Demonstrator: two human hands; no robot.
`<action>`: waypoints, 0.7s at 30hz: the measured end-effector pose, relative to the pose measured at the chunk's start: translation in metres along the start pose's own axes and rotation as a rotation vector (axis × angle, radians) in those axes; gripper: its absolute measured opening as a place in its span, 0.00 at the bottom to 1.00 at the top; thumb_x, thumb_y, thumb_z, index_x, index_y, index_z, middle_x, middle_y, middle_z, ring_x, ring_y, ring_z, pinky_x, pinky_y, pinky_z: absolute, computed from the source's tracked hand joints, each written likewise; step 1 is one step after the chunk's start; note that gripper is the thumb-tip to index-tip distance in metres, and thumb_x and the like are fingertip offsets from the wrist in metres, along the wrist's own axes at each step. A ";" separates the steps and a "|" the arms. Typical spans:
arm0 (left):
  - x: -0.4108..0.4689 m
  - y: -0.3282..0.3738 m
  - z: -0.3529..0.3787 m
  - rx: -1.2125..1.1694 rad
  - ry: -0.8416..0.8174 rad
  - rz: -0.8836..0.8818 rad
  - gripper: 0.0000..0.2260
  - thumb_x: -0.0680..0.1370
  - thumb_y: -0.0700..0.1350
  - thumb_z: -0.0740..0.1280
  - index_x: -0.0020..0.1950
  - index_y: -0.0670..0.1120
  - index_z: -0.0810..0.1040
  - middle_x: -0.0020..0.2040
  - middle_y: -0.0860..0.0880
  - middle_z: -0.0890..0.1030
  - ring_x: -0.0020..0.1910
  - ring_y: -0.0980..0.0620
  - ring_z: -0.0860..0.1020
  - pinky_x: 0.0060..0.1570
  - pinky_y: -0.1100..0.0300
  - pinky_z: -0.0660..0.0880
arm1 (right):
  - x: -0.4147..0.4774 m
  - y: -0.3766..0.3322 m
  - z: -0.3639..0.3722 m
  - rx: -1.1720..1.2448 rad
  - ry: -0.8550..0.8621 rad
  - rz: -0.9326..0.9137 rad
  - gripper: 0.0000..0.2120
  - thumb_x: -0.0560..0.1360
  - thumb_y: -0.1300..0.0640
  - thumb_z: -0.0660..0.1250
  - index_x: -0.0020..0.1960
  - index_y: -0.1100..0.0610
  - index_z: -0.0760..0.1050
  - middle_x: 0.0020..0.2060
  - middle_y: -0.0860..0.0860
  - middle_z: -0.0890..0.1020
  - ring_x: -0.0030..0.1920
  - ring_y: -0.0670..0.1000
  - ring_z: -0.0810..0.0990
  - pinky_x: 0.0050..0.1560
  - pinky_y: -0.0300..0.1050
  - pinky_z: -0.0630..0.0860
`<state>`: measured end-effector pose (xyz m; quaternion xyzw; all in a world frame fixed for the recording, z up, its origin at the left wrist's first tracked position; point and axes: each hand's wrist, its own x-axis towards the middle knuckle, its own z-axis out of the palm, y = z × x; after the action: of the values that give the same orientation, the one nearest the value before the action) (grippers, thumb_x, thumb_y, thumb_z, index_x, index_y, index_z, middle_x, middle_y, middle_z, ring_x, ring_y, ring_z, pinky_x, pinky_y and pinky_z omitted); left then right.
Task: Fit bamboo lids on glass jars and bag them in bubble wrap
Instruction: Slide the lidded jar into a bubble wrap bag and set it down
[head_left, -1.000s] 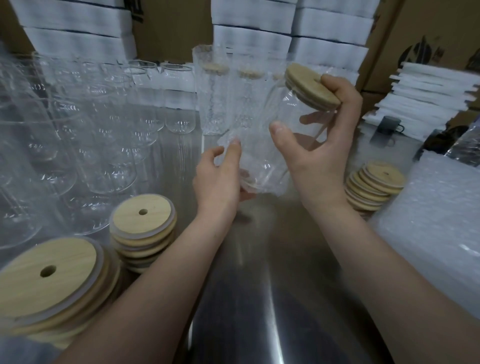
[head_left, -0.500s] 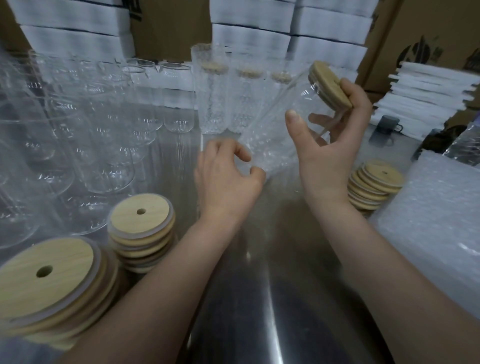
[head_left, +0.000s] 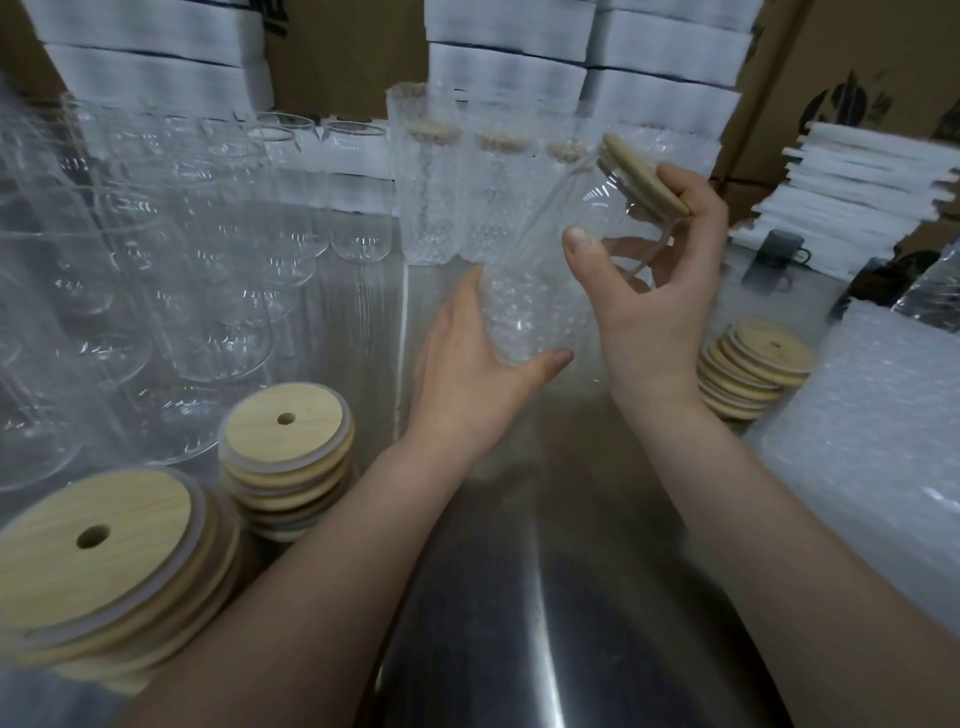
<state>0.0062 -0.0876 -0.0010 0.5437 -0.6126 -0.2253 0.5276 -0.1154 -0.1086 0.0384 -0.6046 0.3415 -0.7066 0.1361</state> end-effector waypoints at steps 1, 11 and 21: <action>0.000 0.000 0.001 0.007 0.004 0.009 0.41 0.67 0.57 0.77 0.75 0.50 0.63 0.71 0.51 0.71 0.70 0.53 0.69 0.70 0.54 0.67 | 0.000 -0.001 0.001 0.002 -0.013 -0.011 0.28 0.71 0.55 0.76 0.66 0.54 0.67 0.63 0.52 0.72 0.56 0.52 0.78 0.53 0.54 0.80; -0.005 0.009 0.001 -0.125 0.186 0.232 0.45 0.70 0.48 0.78 0.79 0.46 0.54 0.76 0.50 0.62 0.69 0.71 0.58 0.63 0.81 0.55 | -0.006 -0.005 0.008 0.072 -0.176 -0.087 0.28 0.70 0.64 0.76 0.66 0.63 0.67 0.61 0.45 0.70 0.65 0.52 0.74 0.63 0.54 0.76; 0.002 0.005 0.000 0.155 0.024 0.026 0.63 0.58 0.60 0.81 0.80 0.51 0.43 0.79 0.49 0.55 0.77 0.51 0.54 0.76 0.47 0.54 | 0.007 -0.006 -0.001 0.031 0.024 -0.112 0.29 0.71 0.58 0.75 0.67 0.58 0.65 0.63 0.53 0.71 0.63 0.48 0.74 0.59 0.48 0.77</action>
<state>0.0048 -0.0874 0.0037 0.5774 -0.6288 -0.1637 0.4944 -0.1168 -0.1076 0.0475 -0.6121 0.2980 -0.7253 0.1017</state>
